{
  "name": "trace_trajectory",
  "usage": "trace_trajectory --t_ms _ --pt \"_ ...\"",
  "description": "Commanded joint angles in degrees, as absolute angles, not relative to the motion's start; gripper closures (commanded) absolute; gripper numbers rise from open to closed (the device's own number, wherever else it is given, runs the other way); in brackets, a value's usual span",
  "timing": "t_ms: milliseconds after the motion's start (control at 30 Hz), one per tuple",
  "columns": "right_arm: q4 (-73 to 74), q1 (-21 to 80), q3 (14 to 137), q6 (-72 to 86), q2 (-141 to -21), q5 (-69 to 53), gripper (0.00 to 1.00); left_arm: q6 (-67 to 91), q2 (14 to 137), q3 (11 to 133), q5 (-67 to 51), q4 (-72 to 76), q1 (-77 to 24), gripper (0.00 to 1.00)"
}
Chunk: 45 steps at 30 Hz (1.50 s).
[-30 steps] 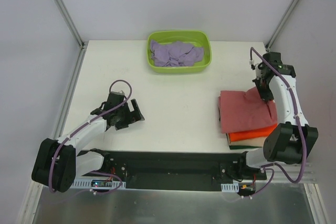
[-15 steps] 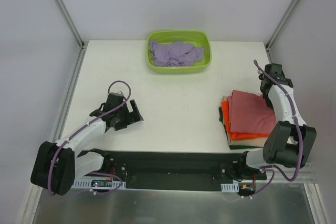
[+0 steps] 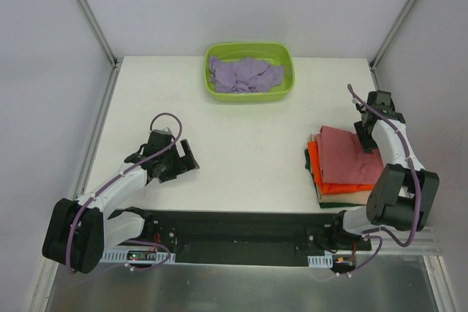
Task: Fold and stack the t-shirts
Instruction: Put the neatly folded tshirt into the corner of the board with the right arm
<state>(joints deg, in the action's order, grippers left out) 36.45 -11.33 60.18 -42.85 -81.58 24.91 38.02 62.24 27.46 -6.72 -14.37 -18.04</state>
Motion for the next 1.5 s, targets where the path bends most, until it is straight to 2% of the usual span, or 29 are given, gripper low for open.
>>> trace_trajectory --t_ms 0,33,167,333,400,500,567,667,733,900,1033,1300,1467 --pt "39.0 -11.5 63.5 -40.8 -83.1 23.7 0.01 38.3 62.1 27.2 -5.0 -15.7 -18.3 0.01" --pt "39.5 -11.4 63.8 -40.1 -82.7 24.3 0.04 38.4 62.2 27.2 -5.1 -15.7 -18.3 0.01" --pt "41.7 -8.8 64.5 -34.7 -77.9 24.5 0.04 38.5 62.5 27.3 -4.8 -15.8 -18.3 0.01" --pt "42.8 1.2 58.9 -22.4 -64.0 15.7 0.04 38.4 62.8 27.4 -4.4 -15.9 -18.3 0.01" --pt "42.0 3.8 54.4 -17.8 -59.6 9.1 0.01 38.4 62.5 27.4 -4.0 -16.0 -18.3 0.01" --pt "40.7 10.2 48.1 -13.2 -53.5 7.2 0.08 38.5 62.3 27.4 -4.2 -16.1 -18.3 0.01" --pt "42.4 16.7 48.8 -11.3 -52.2 10.2 0.1 38.5 62.5 27.5 -4.3 -16.1 -18.2 0.01" --pt "43.6 20.6 49.5 -7.9 -52.8 11.4 0.2 38.6 63.1 27.6 -4.2 -16.1 -18.2 0.01" --pt "45.2 22.7 49.3 -5.4 -55.6 11.3 0.23 38.7 63.5 27.8 -4.0 -16.1 -18.3 0.01" --pt "47.8 24.3 49.6 1.8 -60.4 22.6 0.27 38.6 63.9 27.9 -4.6 -16.2 -18.2 0.01" --pt "47.9 25.0 49.7 3.5 -62.0 22.9 0.41 38.8 64.2 27.8 -4.7 -16.2 -18.3 0.01" --pt "50.8 25.9 48.6 7.4 -64.9 22.9 0.53 38.8 64.8 27.9 -5.2 -16.3 -18.2 0.01" --pt "53.7 26.6 49.0 9.4 -67.0 24.3 0.66 38.9 65.0 27.9 -5.3 -16.3 -18.2 0.01"
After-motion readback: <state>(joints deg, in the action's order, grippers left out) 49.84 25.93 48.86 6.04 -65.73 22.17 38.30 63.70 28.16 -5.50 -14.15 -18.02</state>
